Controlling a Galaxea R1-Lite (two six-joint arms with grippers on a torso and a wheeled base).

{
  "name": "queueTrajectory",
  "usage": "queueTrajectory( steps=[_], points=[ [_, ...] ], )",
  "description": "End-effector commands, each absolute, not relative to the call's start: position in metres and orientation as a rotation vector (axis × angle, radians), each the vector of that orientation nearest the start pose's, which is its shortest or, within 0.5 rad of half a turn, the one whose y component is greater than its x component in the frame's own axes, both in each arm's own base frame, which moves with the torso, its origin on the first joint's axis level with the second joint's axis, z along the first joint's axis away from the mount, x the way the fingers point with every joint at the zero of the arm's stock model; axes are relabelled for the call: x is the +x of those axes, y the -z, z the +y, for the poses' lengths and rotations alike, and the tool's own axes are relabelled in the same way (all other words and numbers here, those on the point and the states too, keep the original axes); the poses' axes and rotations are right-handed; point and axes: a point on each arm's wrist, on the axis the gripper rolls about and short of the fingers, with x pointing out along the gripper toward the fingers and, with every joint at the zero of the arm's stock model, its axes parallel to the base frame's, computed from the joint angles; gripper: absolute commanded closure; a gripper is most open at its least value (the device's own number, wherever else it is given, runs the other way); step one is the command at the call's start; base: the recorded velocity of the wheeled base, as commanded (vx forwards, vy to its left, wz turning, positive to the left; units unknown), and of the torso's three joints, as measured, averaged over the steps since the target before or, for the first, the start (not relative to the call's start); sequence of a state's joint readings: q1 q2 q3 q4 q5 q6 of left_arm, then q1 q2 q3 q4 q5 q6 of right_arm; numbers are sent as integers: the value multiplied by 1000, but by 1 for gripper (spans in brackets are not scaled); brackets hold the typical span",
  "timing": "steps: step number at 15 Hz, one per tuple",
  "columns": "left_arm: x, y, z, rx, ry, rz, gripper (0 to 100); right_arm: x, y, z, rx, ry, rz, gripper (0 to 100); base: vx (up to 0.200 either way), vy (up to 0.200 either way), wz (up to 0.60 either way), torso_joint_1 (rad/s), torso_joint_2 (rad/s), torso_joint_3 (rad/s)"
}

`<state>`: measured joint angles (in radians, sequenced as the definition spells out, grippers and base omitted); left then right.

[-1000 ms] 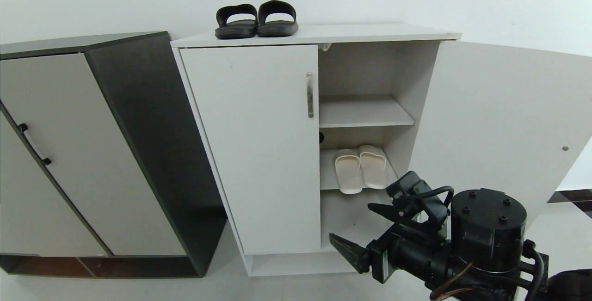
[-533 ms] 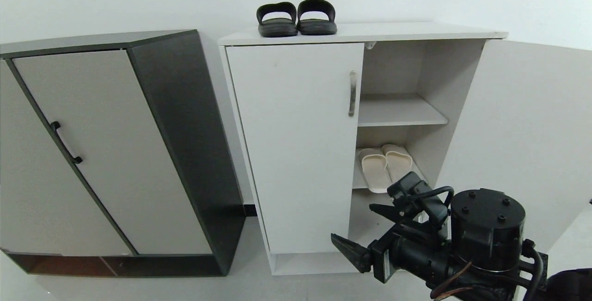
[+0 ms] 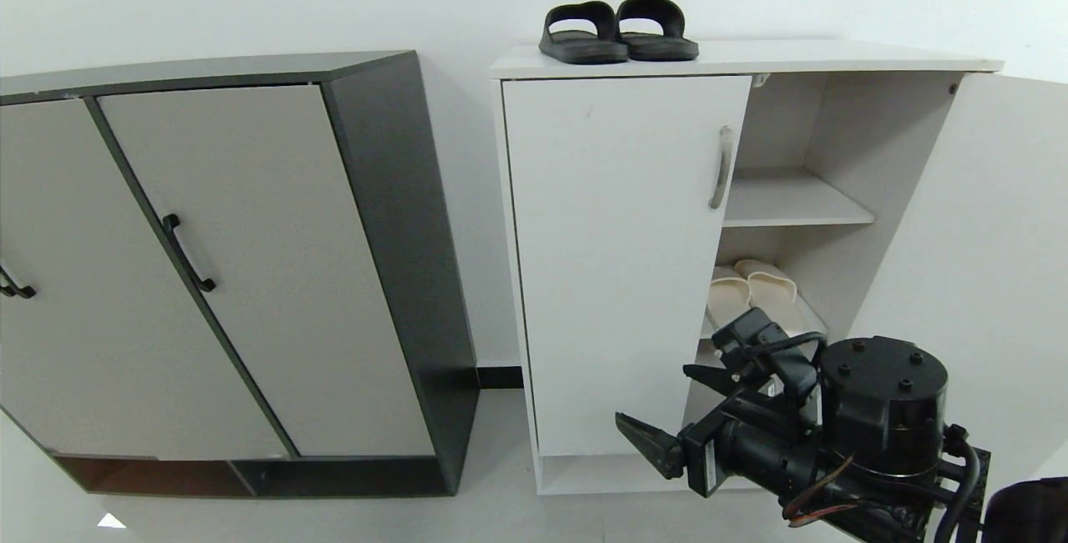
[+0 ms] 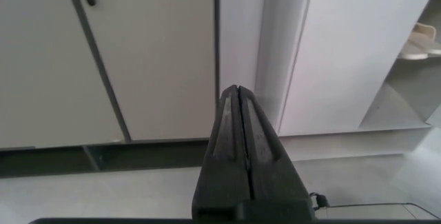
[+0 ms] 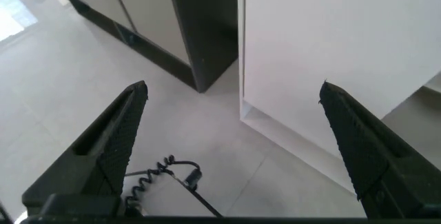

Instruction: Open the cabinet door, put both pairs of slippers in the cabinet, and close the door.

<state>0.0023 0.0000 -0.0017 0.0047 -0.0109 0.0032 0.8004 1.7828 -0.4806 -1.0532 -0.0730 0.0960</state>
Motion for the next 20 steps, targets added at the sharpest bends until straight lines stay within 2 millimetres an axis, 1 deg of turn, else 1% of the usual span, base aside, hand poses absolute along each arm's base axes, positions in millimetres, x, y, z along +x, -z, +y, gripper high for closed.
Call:
queueTrajectory(
  steps=[1, 10, 13, 15, 20],
  points=[
    [-23, -75, 0, 3, 8, 3, 100, 199, -113, 201, -28, -705, 283, 0, 0, 0, 0, 0, 0, 0],
    [-23, -75, 0, 3, 8, 3, 100, 199, -112, 200, -50, -708, 282, 0, 0, 0, 0, 0, 0, 0],
    [-23, -76, 0, 2, 8, 3, 100, 199, -112, 200, -50, -708, 282, 0, 0, 0, 0, 132, -154, -64],
    [-23, -76, 0, 2, 8, 2, 100, 199, -112, 201, -50, -709, 282, 0, 0, 0, 0, 210, -102, -249],
    [-23, -75, 0, 2, 8, 3, 100, 197, -110, 200, -55, -711, 288, 0, 0, 0, 0, 214, -607, -232]
  ],
)
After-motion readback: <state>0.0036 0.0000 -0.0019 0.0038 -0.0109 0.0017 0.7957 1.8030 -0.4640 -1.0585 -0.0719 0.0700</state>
